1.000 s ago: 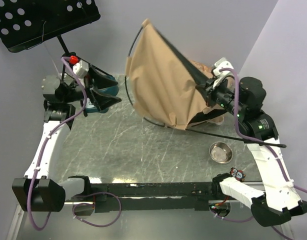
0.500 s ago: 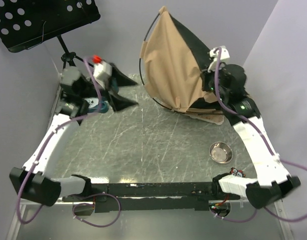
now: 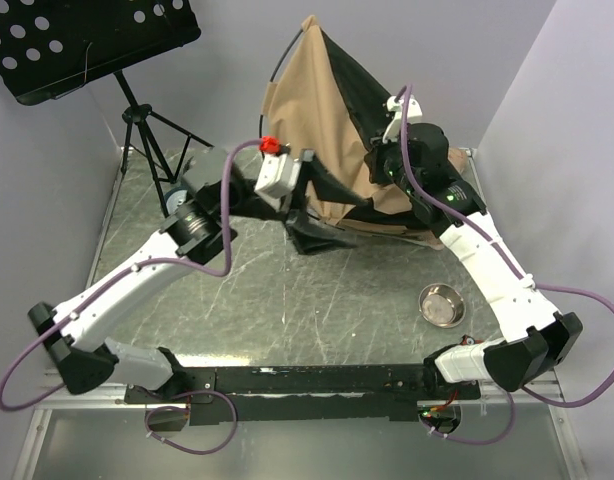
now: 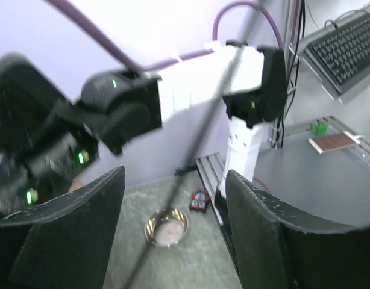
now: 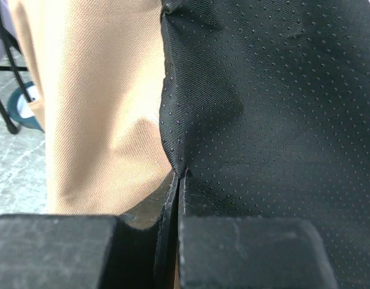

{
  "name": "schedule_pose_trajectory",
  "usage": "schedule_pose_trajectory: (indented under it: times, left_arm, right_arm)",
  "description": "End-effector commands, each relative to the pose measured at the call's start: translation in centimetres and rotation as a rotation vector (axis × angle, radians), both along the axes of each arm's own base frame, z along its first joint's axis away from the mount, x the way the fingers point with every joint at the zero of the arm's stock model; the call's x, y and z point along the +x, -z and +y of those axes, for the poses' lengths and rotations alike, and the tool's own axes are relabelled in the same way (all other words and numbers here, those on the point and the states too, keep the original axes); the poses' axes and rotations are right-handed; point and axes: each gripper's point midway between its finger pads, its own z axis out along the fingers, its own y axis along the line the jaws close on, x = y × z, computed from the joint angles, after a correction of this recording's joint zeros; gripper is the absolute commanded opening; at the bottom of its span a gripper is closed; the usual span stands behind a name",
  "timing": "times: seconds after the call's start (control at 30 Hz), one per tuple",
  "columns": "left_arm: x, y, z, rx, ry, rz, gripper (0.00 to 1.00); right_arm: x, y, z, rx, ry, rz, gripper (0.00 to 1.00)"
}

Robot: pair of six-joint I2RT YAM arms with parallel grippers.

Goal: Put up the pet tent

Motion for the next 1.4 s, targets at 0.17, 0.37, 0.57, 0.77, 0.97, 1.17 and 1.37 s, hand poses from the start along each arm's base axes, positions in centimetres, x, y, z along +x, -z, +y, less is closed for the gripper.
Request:
schedule_pose_trajectory:
  times: [0.17, 0.37, 0.57, 0.77, 0.97, 1.17, 1.37]
  left_arm:
    - [-3.8, -4.1, -2.0, -0.073, 0.161, 0.003, 0.61]
    - [-6.3, -5.5, -1.4, -0.107, 0.237, 0.021, 0.42]
    - [-6.6, -5.9, -2.4, -0.07, 0.245, 0.071, 0.32]
    - [-6.0, -5.2, -1.8, -0.027, 0.206, 0.11, 0.01]
    - [-3.5, -3.5, 1.6, 0.02, 0.201, 0.151, 0.01]
    - [-1.8, -2.4, 3.8, 0.03, 0.174, 0.161, 0.01]
    - [-1.1, -2.7, 4.0, 0.015, 0.161, 0.169, 0.01]
  right_arm:
    - [0.1, -4.4, 0.2, 0.049, 0.041, -0.136, 0.0]
    - [0.0, -3.8, 0.2, 0.052, 0.045, -0.124, 0.0]
    - [-0.2, -3.7, 0.5, 0.056, 0.028, -0.122, 0.0]
    - [-1.6, -4.4, 2.2, 0.051, -0.118, -0.138, 0.31]
    - [-6.7, -5.6, 3.1, 0.072, -0.511, -0.162, 0.94]
    - [-11.9, -3.7, 1.2, -0.002, -0.825, -0.212, 1.0]
    - [-13.7, 1.0, 2.0, -0.112, -0.935, -0.322, 1.0]
